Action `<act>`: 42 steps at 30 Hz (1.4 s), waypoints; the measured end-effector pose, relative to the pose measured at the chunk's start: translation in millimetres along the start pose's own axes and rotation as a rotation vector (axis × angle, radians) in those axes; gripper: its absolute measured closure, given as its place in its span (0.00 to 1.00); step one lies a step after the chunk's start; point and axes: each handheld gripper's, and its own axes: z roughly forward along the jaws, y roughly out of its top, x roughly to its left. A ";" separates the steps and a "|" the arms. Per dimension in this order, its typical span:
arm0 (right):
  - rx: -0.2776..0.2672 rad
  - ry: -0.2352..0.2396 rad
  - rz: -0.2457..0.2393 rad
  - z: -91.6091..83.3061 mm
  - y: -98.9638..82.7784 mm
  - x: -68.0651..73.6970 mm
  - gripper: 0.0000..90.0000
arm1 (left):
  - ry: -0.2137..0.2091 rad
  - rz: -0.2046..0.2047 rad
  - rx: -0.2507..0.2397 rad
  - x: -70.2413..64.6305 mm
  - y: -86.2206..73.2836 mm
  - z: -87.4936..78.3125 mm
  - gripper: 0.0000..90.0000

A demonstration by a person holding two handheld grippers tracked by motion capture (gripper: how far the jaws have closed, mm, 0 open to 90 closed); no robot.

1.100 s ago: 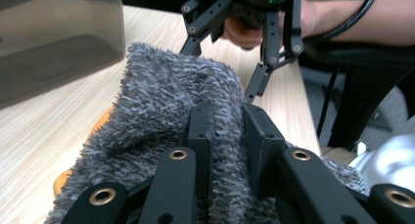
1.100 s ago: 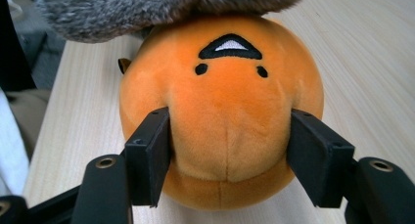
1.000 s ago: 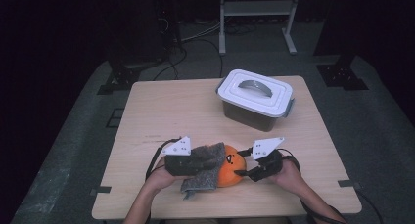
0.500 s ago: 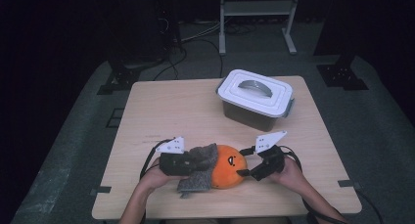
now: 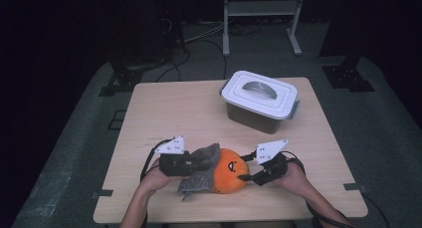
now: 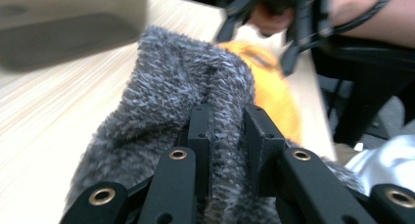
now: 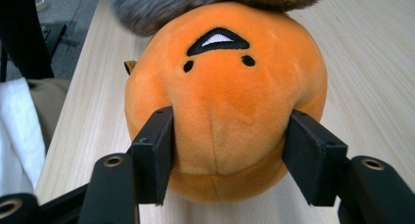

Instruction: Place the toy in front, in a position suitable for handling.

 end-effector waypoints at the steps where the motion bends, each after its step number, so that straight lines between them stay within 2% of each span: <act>1: 0.000 0.000 0.000 0.0 0.0 0.0 0.44 | 0.000 0.000 0.000 0.0 0.0 0.0 0.84; 3: -0.002 0.003 -0.007 -0.4 0.4 1.8 0.44 | 0.009 -0.024 -0.003 3.8 -5.2 -2.7 0.84; 4: -0.004 0.002 -0.009 0.1 1.4 2.6 0.44 | -0.006 -0.027 -0.013 4.0 -5.9 -2.7 0.84; 7: -0.009 0.001 -0.022 1.6 5.4 4.9 0.44 | -0.022 -0.022 -0.034 1.1 -1.6 -0.8 0.84; 8: -0.010 0.000 -0.029 1.9 6.7 5.6 0.44 | -0.041 -0.007 -0.049 -3.3 4.6 1.8 0.84; 10: -0.012 0.000 -0.029 2.5 8.4 7.2 0.41 | -0.045 0.005 -0.044 -5.1 6.8 3.3 0.84; 11: -0.010 -0.002 -0.018 2.4 8.2 6.7 0.37 | -0.042 0.011 -0.020 -6.3 7.1 5.8 0.84; 13: -0.016 0.005 0.032 0.7 5.8 2.9 0.31 | -0.045 0.003 -0.012 -5.7 5.7 6.1 0.84; 14: -0.025 0.015 0.063 -0.6 4.1 0.3 0.30 | -0.058 -0.011 0.002 -3.1 2.1 4.7 0.84; 17: -0.033 0.034 0.123 -0.9 1.0 -4.8 0.27 | -0.069 -0.019 0.008 -1.1 -0.3 2.2 0.84; 20: -0.012 0.043 0.145 5.9 1.8 -5.4 0.26 | -0.079 -0.016 0.001 -2.7 1.5 2.5 0.84; 22: -0.012 0.037 0.130 6.6 4.0 -4.2 0.34 | -0.071 -0.001 -0.005 -4.8 6.1 2.8 0.84; 24: -0.020 0.027 0.084 5.6 7.1 -1.1 0.39 | -0.079 0.009 -0.036 -7.7 12.2 2.7 0.84; 25: -0.028 0.024 0.069 5.2 9.6 1.5 0.40 | -0.079 0.009 -0.036 -7.7 12.2 2.7 0.84; 26: -0.034 0.023 0.050 5.4 12.8 4.4 0.41 | -0.083 0.025 -0.055 -11.9 19.4 5.0 0.84; 27: -0.034 0.023 0.050 5.4 12.8 4.4 0.41 | -0.083 0.025 -0.055 -11.9 19.4 5.0 0.84; 28: -0.023 0.010 0.001 7.3 18.2 9.9 0.43 | -0.081 0.043 -0.048 -15.6 23.7 8.0 0.84; 29: -0.014 0.004 -0.015 7.4 19.0 11.1 0.45 | -0.081 0.043 -0.048 -15.6 23.7 8.0 0.84; 32: -0.015 0.007 -0.011 4.0 15.8 8.4 0.49 | -0.068 0.029 -0.029 -12.1 19.3 6.4 0.84; 35: -0.014 0.011 -0.013 2.0 14.2 6.6 0.50 | -0.060 0.021 -0.025 -8.8 15.1 3.0 0.84; 42: -0.014 0.000 -0.004 -5.9 9.1 -0.3 0.51 | -0.021 -0.033 0.006 4.0 -3.8 -5.7 0.84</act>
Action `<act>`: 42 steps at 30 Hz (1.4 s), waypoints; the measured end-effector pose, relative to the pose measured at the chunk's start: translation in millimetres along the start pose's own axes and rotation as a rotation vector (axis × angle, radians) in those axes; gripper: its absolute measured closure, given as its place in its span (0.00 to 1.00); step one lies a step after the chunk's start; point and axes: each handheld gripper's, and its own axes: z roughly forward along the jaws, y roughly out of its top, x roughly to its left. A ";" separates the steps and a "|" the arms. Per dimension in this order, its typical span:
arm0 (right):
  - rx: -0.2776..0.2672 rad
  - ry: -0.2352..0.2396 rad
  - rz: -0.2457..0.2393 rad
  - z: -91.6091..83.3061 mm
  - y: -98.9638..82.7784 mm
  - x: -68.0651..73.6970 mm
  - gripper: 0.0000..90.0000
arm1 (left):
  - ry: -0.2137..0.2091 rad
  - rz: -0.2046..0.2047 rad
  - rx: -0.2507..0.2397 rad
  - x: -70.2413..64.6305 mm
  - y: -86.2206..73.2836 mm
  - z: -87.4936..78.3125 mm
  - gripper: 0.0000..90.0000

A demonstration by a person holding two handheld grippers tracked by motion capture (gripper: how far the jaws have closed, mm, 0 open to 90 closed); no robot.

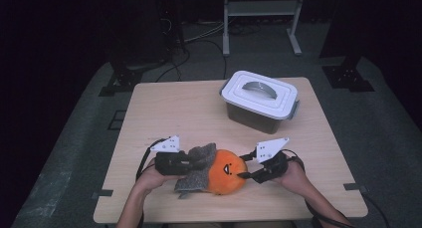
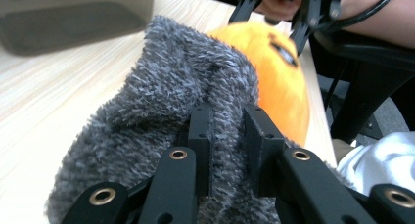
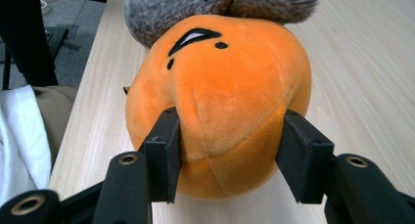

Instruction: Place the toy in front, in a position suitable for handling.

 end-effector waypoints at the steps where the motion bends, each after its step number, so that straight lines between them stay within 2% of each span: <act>1: 0.000 0.000 0.000 0.0 0.0 0.0 0.51 | 0.000 0.000 0.000 0.0 0.0 0.0 0.84; 2: -0.005 0.000 0.008 -1.2 -1.5 -0.8 0.52 | -0.009 -0.007 -0.015 0.3 0.2 1.4 0.84; 7: -0.011 -0.002 -0.001 1.0 0.5 2.2 0.52 | -0.030 0.007 -0.041 -4.8 7.6 5.2 0.84; 8: -0.013 -0.002 -0.010 2.8 2.9 4.0 0.52 | -0.038 0.027 -0.047 -9.4 13.4 7.8 0.84; 9: -0.013 -0.002 -0.010 2.8 2.9 4.0 0.52 | -0.038 0.027 -0.047 -9.4 13.4 7.8 0.84; 10: -0.016 -0.005 -0.015 4.1 5.1 5.8 0.52 | -0.059 0.042 -0.066 -14.1 19.3 10.4 0.84; 11: -0.016 -0.005 -0.015 4.1 5.1 5.8 0.52 | -0.059 0.042 -0.066 -14.1 19.3 10.4 0.84; 12: -0.014 -0.006 -0.019 5.3 6.3 6.7 0.52 | -0.065 0.063 -0.059 -18.3 23.8 13.7 0.84; 15: -0.008 -0.008 -0.020 5.2 5.6 6.2 0.52 | -0.058 0.071 -0.048 -18.7 24.3 15.1 0.85; 18: -0.009 -0.001 0.001 3.9 2.6 2.8 0.52 | -0.039 0.056 -0.042 -12.8 18.3 10.9 0.85; 24: -0.013 0.007 0.019 3.0 0.2 -0.2 0.52 | -0.030 0.045 -0.037 -8.9 12.9 7.8 0.85; 27: -0.016 0.008 0.028 3.0 0.3 -0.2 0.52 | -0.035 0.057 -0.041 -12.2 16.9 9.8 0.85; 28: -0.024 0.011 0.040 3.1 0.4 -0.7 0.52 | -0.050 0.075 -0.051 -16.6 22.4 12.7 0.85; 32: -0.026 0.010 0.039 3.4 1.8 1.2 0.52 | -0.070 0.103 -0.041 -23.1 29.4 19.3 0.84; 35: -0.027 0.011 0.039 3.3 0.8 0.5 0.52 | -0.061 0.099 -0.034 -21.8 27.8 19.6 0.84; 38: -0.031 0.015 0.066 3.4 -0.2 -1.6 0.51 | -0.027 0.083 -0.013 -15.6 22.1 14.5 0.84; 42: -0.038 0.012 0.082 4.5 1.5 -1.5 0.51 | -0.034 0.073 -0.031 -15.4 21.0 13.1 0.84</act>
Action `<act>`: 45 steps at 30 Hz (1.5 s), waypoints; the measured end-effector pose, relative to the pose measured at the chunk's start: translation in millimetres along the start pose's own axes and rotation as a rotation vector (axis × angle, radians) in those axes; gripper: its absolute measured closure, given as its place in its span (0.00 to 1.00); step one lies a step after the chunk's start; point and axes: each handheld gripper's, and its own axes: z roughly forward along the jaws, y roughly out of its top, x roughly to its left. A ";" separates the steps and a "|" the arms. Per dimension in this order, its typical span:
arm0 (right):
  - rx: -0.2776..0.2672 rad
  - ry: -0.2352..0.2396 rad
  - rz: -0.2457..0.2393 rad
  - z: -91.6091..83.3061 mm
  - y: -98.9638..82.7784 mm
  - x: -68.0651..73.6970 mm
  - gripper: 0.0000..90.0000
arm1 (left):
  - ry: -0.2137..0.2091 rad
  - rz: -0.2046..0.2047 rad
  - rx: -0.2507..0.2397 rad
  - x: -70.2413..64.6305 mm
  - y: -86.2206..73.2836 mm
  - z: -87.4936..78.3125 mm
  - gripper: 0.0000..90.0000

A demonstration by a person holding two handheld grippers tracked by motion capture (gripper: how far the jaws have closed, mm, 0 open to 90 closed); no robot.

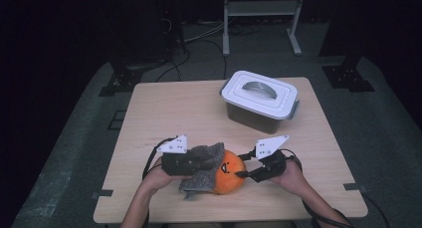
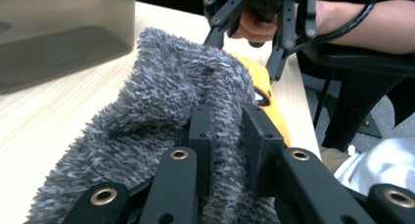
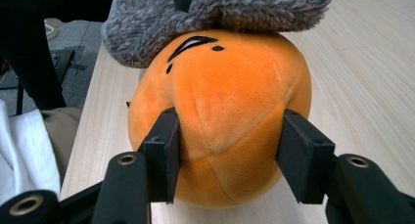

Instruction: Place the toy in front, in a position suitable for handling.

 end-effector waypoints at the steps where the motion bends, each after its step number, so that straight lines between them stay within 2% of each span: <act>1: -0.001 -0.002 0.004 0.3 0.4 0.1 0.51 | -0.009 0.004 -0.009 -1.3 1.8 0.8 0.84; 3: -0.004 -0.002 0.010 0.4 0.4 -0.1 0.51 | -0.030 0.022 -0.026 -6.6 8.2 4.1 0.84; 4: -0.005 -0.002 0.028 0.3 0.1 -0.8 0.51 | -0.062 0.047 -0.035 -12.6 14.6 9.1 0.84; 5: -0.005 -0.002 0.028 0.3 0.1 -0.8 0.51 | -0.062 0.047 -0.035 -12.6 14.6 9.1 0.84; 6: -0.009 -0.003 0.055 0.3 -0.6 -2.6 0.52 | -0.071 0.078 -0.016 -18.1 19.0 14.7 0.84; 7: -0.009 -0.003 0.055 0.3 -0.6 -2.6 0.52 | -0.071 0.078 -0.016 -18.1 19.0 14.7 0.84; 8: -0.008 -0.007 0.096 -0.3 -2.1 -6.0 0.53 | -0.049 0.103 0.028 -19.7 19.1 18.6 0.84; 10: -0.010 -0.008 0.142 -0.9 -4.3 -10.1 0.53 | -0.040 0.088 0.033 -16.1 15.0 17.8 0.84; 11: -0.010 -0.008 0.142 -0.9 -4.3 -10.1 0.53 | -0.040 0.088 0.033 -16.1 15.0 17.8 0.84; 12: -0.012 -0.009 0.178 -1.5 -5.8 -13.2 0.54 | -0.025 0.068 0.032 -11.2 10.2 13.0 0.84; 13: -0.012 -0.009 0.178 -1.5 -5.8 -13.2 0.54 | -0.025 0.068 0.032 -11.2 10.2 13.0 0.84; 16: -0.021 -0.026 0.242 -5.6 -8.4 -19.0 0.54 | 0.028 0.035 0.053 -1.9 -0.7 3.1 0.84; 17: -0.021 -0.026 0.242 -5.6 -8.4 -19.0 0.54 | 0.028 0.035 0.053 -1.9 -0.7 3.1 0.84; 18: -0.025 -0.032 0.257 -6.8 -9.2 -20.7 0.54 | 0.034 0.025 0.055 -0.3 -3.1 2.4 0.84; 19: -0.033 -0.035 0.285 -7.9 -10.1 -22.7 0.54 | 0.022 0.010 0.039 0.5 -4.5 4.0 0.84; 24: -0.035 -0.035 0.282 -6.3 -7.4 -18.7 0.53 | -0.020 0.030 0.008 -5.3 1.7 10.5 0.84; 25: -0.033 -0.035 0.277 -5.8 -6.4 -17.5 0.51 | -0.017 0.038 0.019 -6.6 2.7 12.3 0.84; 26: -0.032 -0.028 0.258 -5.7 -5.4 -16.6 0.44 | 0.000 0.043 0.042 -6.2 1.9 13.8 0.84; 28: -0.035 -0.016 0.251 -6.5 -5.5 -17.1 0.41 | 0.007 0.039 0.046 -4.9 0.7 13.1 0.84; 30: -0.055 0.016 0.235 -11.7 -7.3 -19.9 0.40 | 0.044 0.021 0.046 0.2 -3.3 7.8 0.84; 31: -0.055 0.016 0.235 -11.7 -7.3 -19.9 0.40 | 0.044 0.021 0.046 0.2 -3.3 7.8 0.84; 33: -0.061 0.018 0.209 -13.1 -7.6 -19.6 0.43 | 0.052 0.009 0.034 2.7 -4.4 4.9 0.84; 36: -0.040 -0.011 0.165 -6.5 -3.5 -14.9 0.50 | 0.043 0.023 0.032 -0.2 -1.8 7.2 0.84; 38: -0.039 -0.023 0.154 -4.8 -2.0 -13.5 0.53 | 0.039 0.026 0.027 -1.7 -0.2 7.3 0.84; 40: -0.043 -0.041 0.166 -2.7 2.1 -11.8 0.58 | 0.013 0.040 -0.010 -7.2 8.3 8.9 0.84; 41: -0.043 -0.041 0.166 -2.7 2.1 -11.8 0.58 | 0.013 0.040 -0.010 -7.2 8.3 8.9 0.84; 43: -0.042 -0.050 0.177 -0.7 5.1 -10.0 0.58 | -0.019 0.055 -0.039 -12.5 14.9 12.8 0.84; 45: -0.043 -0.058 0.176 1.4 8.7 -7.2 0.58 | -0.029 0.077 -0.031 -17.9 20.4 18.6 0.84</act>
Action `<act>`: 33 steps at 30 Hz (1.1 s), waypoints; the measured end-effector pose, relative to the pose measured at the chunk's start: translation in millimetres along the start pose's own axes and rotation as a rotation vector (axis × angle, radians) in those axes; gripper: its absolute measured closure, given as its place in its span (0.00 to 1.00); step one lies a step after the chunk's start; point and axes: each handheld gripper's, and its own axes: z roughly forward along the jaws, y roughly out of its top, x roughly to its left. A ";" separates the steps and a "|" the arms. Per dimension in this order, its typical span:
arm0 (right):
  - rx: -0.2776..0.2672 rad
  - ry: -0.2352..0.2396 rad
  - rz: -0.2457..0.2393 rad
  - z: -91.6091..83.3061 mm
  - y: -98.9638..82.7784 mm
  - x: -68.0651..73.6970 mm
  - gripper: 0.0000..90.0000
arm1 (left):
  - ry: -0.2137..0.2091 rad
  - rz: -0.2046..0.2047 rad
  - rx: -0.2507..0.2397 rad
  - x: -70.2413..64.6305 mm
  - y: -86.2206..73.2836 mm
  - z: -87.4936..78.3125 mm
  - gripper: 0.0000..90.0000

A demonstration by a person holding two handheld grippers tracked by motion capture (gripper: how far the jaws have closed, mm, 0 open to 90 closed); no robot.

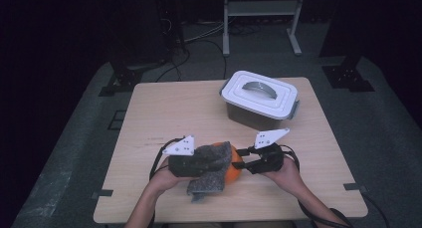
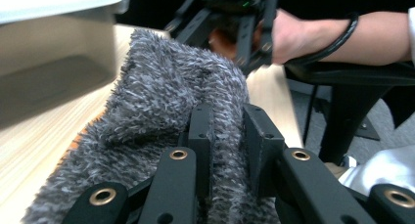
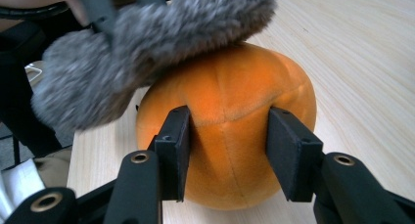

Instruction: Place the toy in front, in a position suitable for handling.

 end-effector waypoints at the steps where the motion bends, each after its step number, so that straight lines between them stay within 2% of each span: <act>1: 0.003 -0.005 -0.007 0.9 1.4 2.3 0.59 | 0.004 0.012 0.016 -1.6 1.4 2.7 0.84; 3: 0.012 -0.020 -0.034 2.0 2.1 6.0 0.59 | 0.016 0.013 0.040 -0.7 -1.7 5.4 0.84; 6: 0.014 -0.017 -0.028 1.5 0.3 4.4 0.59 | 0.028 0.002 0.037 2.2 -5.0 2.4 0.84; 7: 0.015 -0.014 -0.022 0.9 -1.1 2.4 0.60 | 0.054 -0.004 0.042 5.9 -7.5 -3.6 0.84; 8: 0.015 -0.014 -0.022 0.9 -1.1 2.4 0.60 | 0.054 -0.004 0.042 5.9 -7.5 -3.6 0.84; 9: 0.012 -0.009 -0.015 0.7 -1.9 1.6 0.60 | 0.083 -0.015 0.048 9.8 -11.1 -10.0 0.84; 13: 0.011 -0.006 -0.015 0.7 -2.0 0.7 0.60 | 0.112 -0.035 0.057 14.7 -17.8 -17.7 0.84; 16: 0.006 -0.002 -0.014 0.1 -1.5 0.1 0.57 | 0.108 -0.038 0.058 14.2 -18.3 -16.8 0.84; 18: -0.005 0.003 0.005 -0.3 -1.4 -1.9 0.54 | 0.072 -0.050 0.057 12.6 -17.4 -13.6 0.84; 19: -0.002 -0.005 0.003 0.2 -1.9 -2.0 0.54 | 0.044 -0.036 0.062 9.0 -15.0 -9.2 0.84; 20: -0.002 -0.005 0.003 0.2 -1.9 -2.0 0.54 | 0.044 -0.036 0.062 9.0 -15.0 -9.2 0.84; 22: -0.008 -0.001 0.003 1.9 -2.0 -0.1 0.55 | 0.003 -0.016 0.040 4.4 -9.2 -4.7 0.84; 26: 0.001 -0.003 -0.026 3.0 -1.2 4.1 0.57 | 0.004 0.002 0.049 1.9 -6.3 -1.0 0.84; 27: 0.003 -0.001 -0.024 2.6 -1.9 3.7 0.58 | 0.024 -0.004 0.052 3.8 -8.0 -2.1 0.84; 28: 0.003 -0.001 -0.024 2.6 -1.9 3.7 0.58 | 0.024 -0.004 0.052 3.8 -8.0 -2.1 0.84; 29: 0.007 0.001 -0.024 2.3 -3.7 2.1 0.59 | 0.057 -0.011 0.058 7.3 -9.9 -6.8 0.84; 30: 0.009 0.004 -0.026 2.1 -4.4 1.7 0.59 | 0.057 -0.011 0.058 7.3 -9.9 -6.8 0.84; 31: 0.009 0.007 -0.026 1.9 -4.9 1.5 0.59 | 0.094 -0.033 0.051 11.8 -13.1 -13.5 0.84; 33: 0.011 0.008 -0.033 1.6 -5.4 1.9 0.59 | 0.110 -0.042 0.053 13.8 -15.2 -16.8 0.84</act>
